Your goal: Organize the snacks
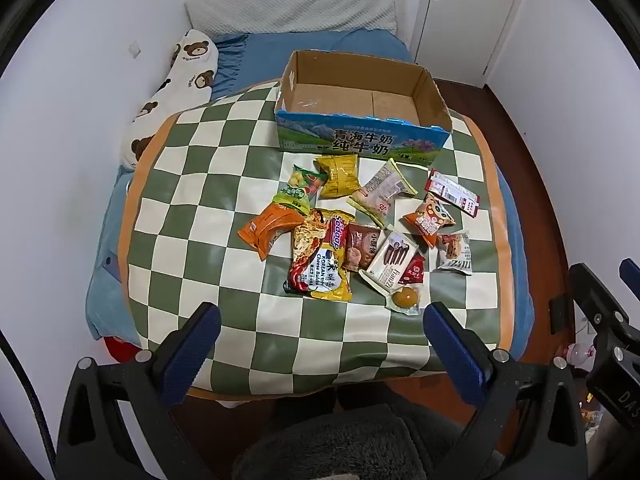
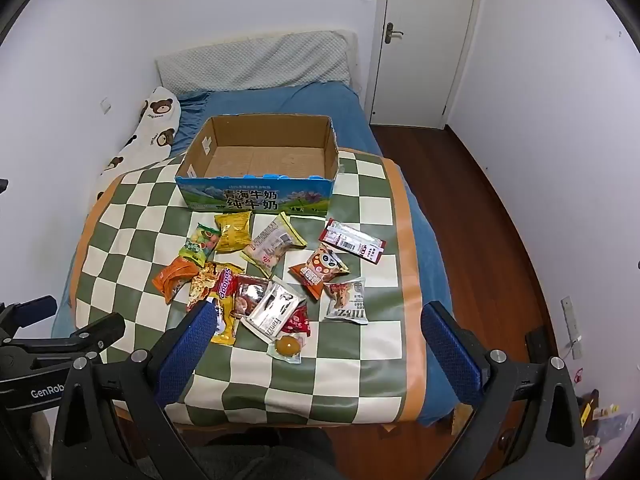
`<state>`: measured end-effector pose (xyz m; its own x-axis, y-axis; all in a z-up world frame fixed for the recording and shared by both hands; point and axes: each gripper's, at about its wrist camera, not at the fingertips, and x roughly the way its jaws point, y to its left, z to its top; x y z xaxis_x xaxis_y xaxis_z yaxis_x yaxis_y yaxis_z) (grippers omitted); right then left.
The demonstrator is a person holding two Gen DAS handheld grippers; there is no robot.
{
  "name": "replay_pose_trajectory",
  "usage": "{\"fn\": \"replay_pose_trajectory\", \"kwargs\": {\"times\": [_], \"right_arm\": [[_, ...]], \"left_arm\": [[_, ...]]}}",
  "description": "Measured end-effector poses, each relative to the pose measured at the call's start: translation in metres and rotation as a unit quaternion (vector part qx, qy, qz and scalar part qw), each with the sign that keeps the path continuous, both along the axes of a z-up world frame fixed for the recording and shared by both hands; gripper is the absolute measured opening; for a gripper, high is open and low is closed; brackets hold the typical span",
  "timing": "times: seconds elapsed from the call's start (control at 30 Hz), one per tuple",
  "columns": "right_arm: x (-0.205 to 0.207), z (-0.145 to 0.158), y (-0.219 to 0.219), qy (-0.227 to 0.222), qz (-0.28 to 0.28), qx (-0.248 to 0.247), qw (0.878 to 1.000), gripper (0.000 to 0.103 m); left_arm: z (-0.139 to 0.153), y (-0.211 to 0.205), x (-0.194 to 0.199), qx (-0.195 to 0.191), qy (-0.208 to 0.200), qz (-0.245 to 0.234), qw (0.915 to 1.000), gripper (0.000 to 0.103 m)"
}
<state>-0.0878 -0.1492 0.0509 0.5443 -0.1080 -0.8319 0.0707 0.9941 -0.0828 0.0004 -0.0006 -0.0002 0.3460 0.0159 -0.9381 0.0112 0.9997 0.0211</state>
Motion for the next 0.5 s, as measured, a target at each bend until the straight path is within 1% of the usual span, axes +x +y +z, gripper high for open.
{"fn": "replay_pose_trajectory", "kwargs": {"times": [0.03,0.2,0.3,0.5], "right_arm": [[0.0000,0.0001,-0.0001,0.000,-0.001,-0.001,1.000,0.103],[-0.0005,0.0006,-0.0007,-0.001,-0.001,0.001,1.000,0.103],[-0.0009,0.0009,-0.0008,0.000,-0.001,0.002,1.000,0.103],[-0.0028,0.0024,0.0014,0.001,-0.001,0.001,1.000,0.103]], "left_arm": [[-0.0002,0.0001,0.0001,-0.004,0.000,-0.001,1.0000,0.103],[-0.0015,-0.0040,0.0036,0.000,-0.004,-0.004,1.0000,0.103],[0.0041,-0.0041,-0.0010,-0.003,-0.008,-0.004,1.0000,0.103],[0.0052,-0.0091,0.0028,-0.003,-0.010,-0.006,0.9999,0.103]]}}
